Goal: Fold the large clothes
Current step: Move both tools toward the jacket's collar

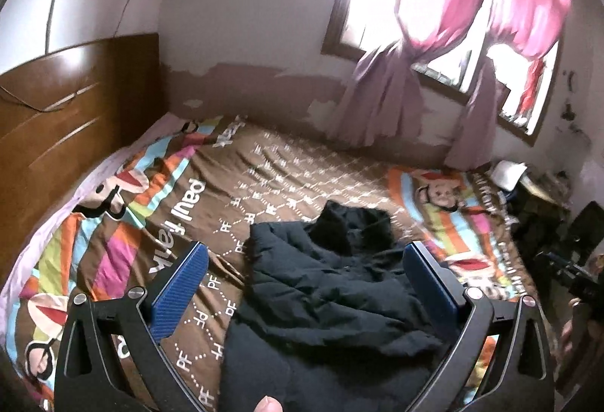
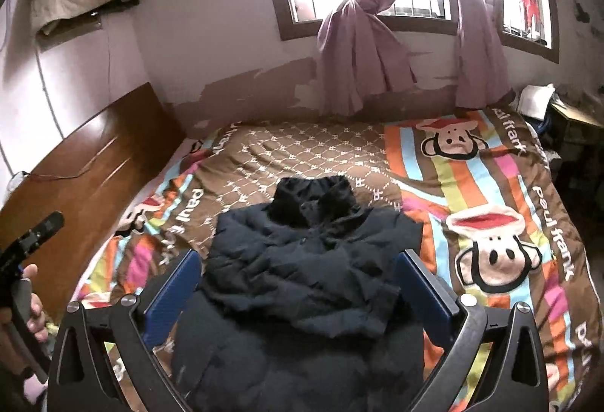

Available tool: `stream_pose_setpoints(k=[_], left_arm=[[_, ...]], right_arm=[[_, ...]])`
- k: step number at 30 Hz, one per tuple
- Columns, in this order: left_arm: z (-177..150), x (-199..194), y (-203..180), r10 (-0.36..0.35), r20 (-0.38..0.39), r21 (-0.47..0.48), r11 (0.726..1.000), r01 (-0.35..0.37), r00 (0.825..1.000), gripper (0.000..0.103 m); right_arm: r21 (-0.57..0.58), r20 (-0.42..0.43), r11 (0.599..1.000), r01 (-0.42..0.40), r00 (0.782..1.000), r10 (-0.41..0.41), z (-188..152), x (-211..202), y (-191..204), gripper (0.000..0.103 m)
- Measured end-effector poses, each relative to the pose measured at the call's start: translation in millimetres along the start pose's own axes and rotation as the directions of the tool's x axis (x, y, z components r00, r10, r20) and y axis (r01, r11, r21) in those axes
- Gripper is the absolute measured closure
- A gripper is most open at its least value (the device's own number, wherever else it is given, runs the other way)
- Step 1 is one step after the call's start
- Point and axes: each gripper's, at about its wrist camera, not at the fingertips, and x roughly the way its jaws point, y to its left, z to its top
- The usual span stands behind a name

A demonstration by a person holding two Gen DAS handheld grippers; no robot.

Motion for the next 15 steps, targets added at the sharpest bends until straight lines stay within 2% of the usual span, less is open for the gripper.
stream_pose_setpoints(k=[3,7,10,15], left_arm=[[-7.4,48.2,7.6,0.018,-0.022,0.006,1.000,-0.018,1.000,0.002],[-13.2,110.1,5.3,0.045,-0.035,0.059,0.997,-0.043,0.998,0.002],[-13.5,156.2,-3.1,0.026,-0.031,0.088,0.996,-0.024,0.999,0.002],[-10.6,243.3,-16.6,-0.052,-0.043,0.070,0.996,0.055,0.998,0.002]], right_arm=[[-0.003,0.003,1.000,-0.023,1.000,0.023,2.7,46.9,-20.1,0.000],[-0.027,0.013,0.999,-0.035,0.999,0.036,5.6,111.3,-40.7,0.000],[-0.033,0.021,0.999,-0.028,0.999,0.029,11.5,168.0,-57.1,0.000],[0.004,0.003,1.000,-0.007,1.000,0.007,24.2,254.2,-77.5,0.000]])
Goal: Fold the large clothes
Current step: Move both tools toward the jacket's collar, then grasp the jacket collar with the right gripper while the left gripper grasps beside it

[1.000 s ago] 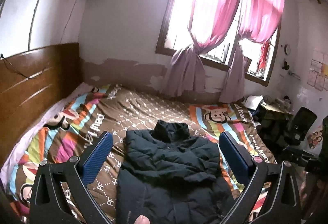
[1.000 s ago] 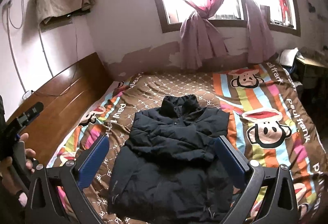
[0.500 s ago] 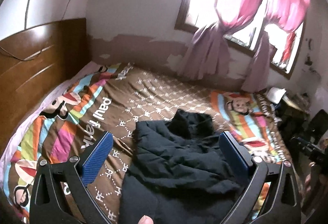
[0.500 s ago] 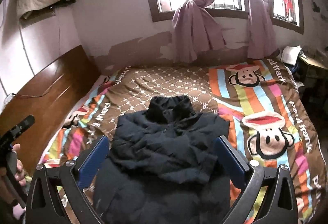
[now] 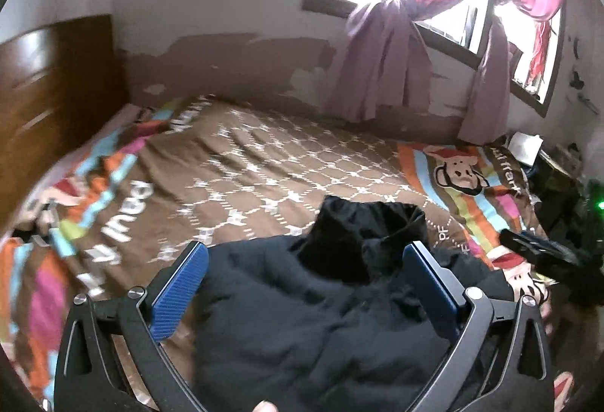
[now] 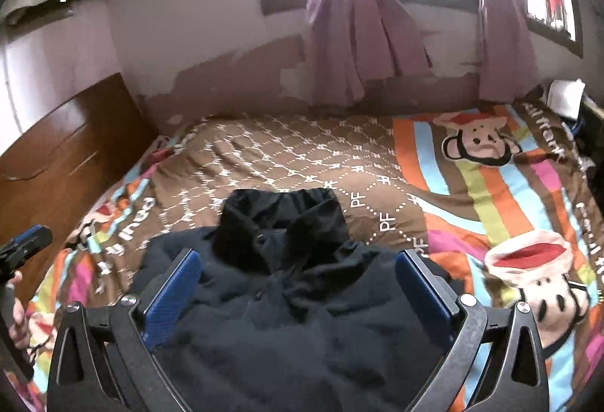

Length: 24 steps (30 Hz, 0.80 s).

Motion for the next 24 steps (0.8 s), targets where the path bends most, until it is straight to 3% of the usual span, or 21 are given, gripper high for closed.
stream_pose_setpoints(k=[2,4,6,9,13,16,18,20,21,23,24], left_arm=[[-0.1,38.2,-3.2,-0.023,-0.017,0.001,1.000,0.023,1.000,0.002],[1.8,70.4,-3.7,-0.040,-0.036,-0.008,0.999,0.039,0.999,0.002],[2.4,108.0,-3.0,-0.058,-0.057,-0.019,0.998,0.057,0.997,0.002],[3.6,141.8,-0.2,-0.058,-0.040,-0.038,0.998,0.057,0.997,0.002],[0.9,178.9,13.5,-0.049,-0.049,-0.105,0.993,0.044,0.998,0.007],[-6.9,201.2,32.9,-0.076,-0.076,-0.208,0.976,0.059,0.994,0.027],[-13.4,217.0,41.3,-0.094,-0.139,-0.235,0.970,0.059,0.986,0.052],[-19.8,224.2,46.2,-0.123,-0.163,-0.262,0.962,0.077,0.979,0.060],[-21.8,224.9,48.2,-0.143,-0.156,-0.269,0.958,0.097,0.977,0.068],[-23.2,224.4,50.5,-0.164,-0.150,-0.263,0.957,0.121,0.975,0.075],[-22.7,223.0,51.4,-0.168,-0.145,-0.256,0.958,0.127,0.975,0.077]], right_arm=[[0.044,0.001,0.999,-0.007,1.000,0.007,2.2,34.6,-9.7,0.001],[0.096,-0.005,0.995,-0.008,1.000,0.008,1.0,66.0,-20.3,0.008],[0.149,-0.028,0.989,-0.002,1.000,0.006,-3.1,95.0,-31.3,0.023],[0.190,-0.045,0.982,0.001,0.999,0.008,-10.9,126.1,-40.2,0.025],[0.144,-0.030,0.990,0.009,1.000,-0.005,-16.5,144.5,-41.8,0.025],[0.123,-0.019,0.992,0.021,1.000,-0.019,-19.4,158.4,-41.2,0.025],[0.123,-0.053,0.992,0.022,0.998,-0.016,-22.6,173.3,-40.3,0.025],[0.103,-0.104,0.993,0.054,0.994,-0.043,-29.8,188.5,-37.0,0.025],[0.095,-0.116,0.994,0.055,0.992,-0.044,-33.6,192.6,-36.0,0.034],[0.090,-0.110,0.995,0.052,0.993,-0.042,-37.5,193.8,-36.3,0.044],[0.096,-0.109,0.994,0.045,0.993,-0.035,-38.5,193.1,-38.0,0.055]])
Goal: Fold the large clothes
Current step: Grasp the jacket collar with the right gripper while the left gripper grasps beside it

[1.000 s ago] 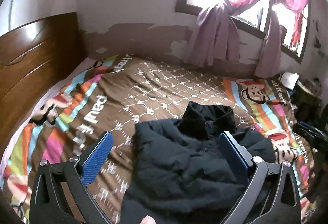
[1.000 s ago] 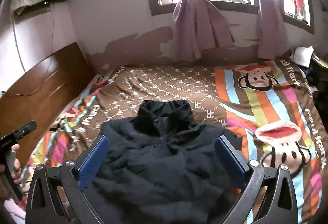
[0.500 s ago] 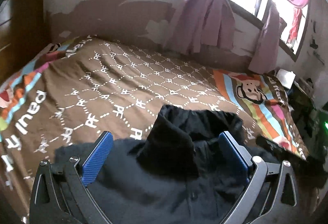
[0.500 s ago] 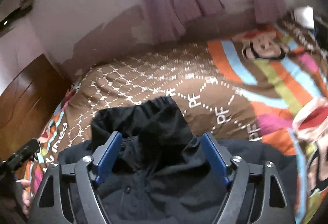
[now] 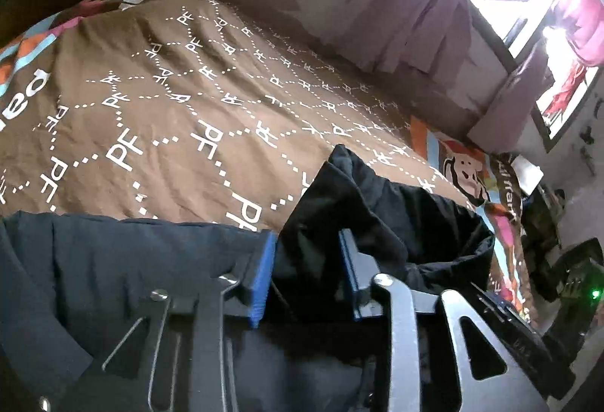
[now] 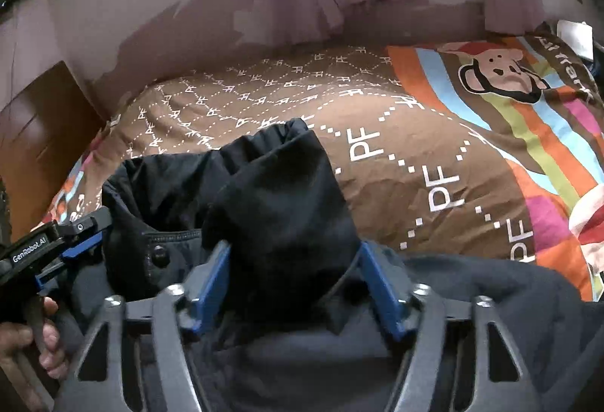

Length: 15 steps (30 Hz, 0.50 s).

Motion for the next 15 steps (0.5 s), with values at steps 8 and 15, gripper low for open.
stream_pose_setpoints(k=[8,15], left_arm=[[-8.1,-26.5,12.3,-0.095,0.048,0.018,0.995,0.094,0.994,0.103],[-1.9,-89.3,18.3,-0.202,0.130,0.030,0.979,0.200,0.971,0.099]], right_arm=[[-0.041,0.082,0.995,-0.092,0.992,0.095,-17.9,-30.8,-0.5,0.080],[-0.184,0.143,0.978,-0.102,0.981,0.129,-48.0,-85.8,7.4,0.083]])
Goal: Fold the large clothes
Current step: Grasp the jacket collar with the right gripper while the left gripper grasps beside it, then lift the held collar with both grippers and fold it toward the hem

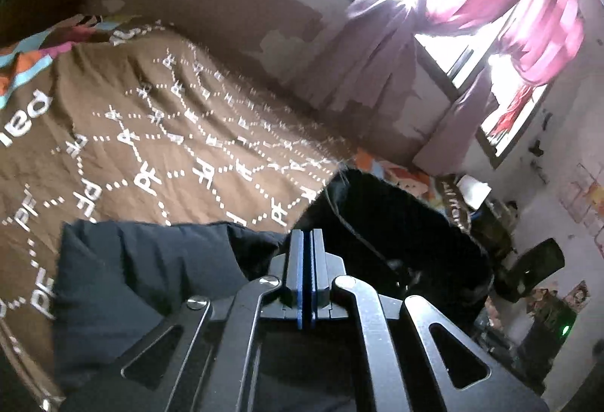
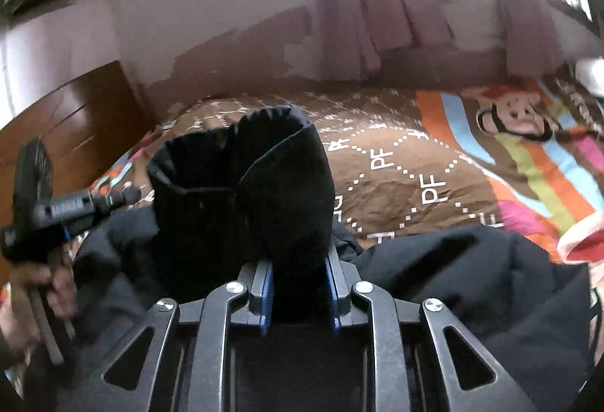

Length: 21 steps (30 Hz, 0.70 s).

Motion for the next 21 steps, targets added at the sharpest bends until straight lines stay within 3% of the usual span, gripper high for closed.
stream_pose_setpoints(k=[1,3,5,9,14,16,18,21], left_arm=[[4.1,-5.1,-2.9,-0.008,0.005,-0.002,1.000,0.008,1.000,0.097],[12.4,-17.1,-7.4,-0.028,0.022,-0.012,1.000,0.029,0.999,0.077],[19.3,-25.1,-12.3,-0.038,0.042,-0.028,0.999,0.039,0.998,0.069],[34.0,-25.5,-22.0,-0.066,0.039,-0.025,0.997,0.067,0.997,0.068],[43.7,5.2,-27.0,-0.123,-0.046,-0.051,0.991,0.120,0.991,0.069],[42.2,20.0,-27.5,-0.196,-0.087,-0.092,0.978,0.188,0.977,0.068],[34.1,37.9,-31.9,-0.229,-0.182,-0.091,0.972,0.215,0.956,0.069],[20.9,49.5,-39.2,-0.202,-0.290,-0.016,0.978,0.206,0.935,0.069]], right_arm=[[-0.015,0.004,1.000,0.000,1.000,0.000,-2.6,-5.9,2.7,0.083],[-0.047,0.018,0.999,-0.004,1.000,0.005,-8.1,-18.6,7.9,0.083],[-0.076,0.036,0.997,-0.007,0.999,0.009,-13.6,-30.7,13.2,0.083],[-0.160,0.075,0.987,-0.015,0.997,0.027,-31.9,-53.9,20.8,0.084],[-0.304,0.061,0.953,0.004,0.998,0.015,-52.5,-60.8,25.0,0.085],[-0.314,0.055,0.949,0.006,0.998,0.012,-56.6,-57.3,24.0,0.085],[-0.332,0.049,0.943,0.007,0.999,0.010,-60.0,-53.0,25.4,0.085],[-0.341,0.037,0.940,-0.002,0.999,0.016,-66.1,-51.3,26.8,0.085]])
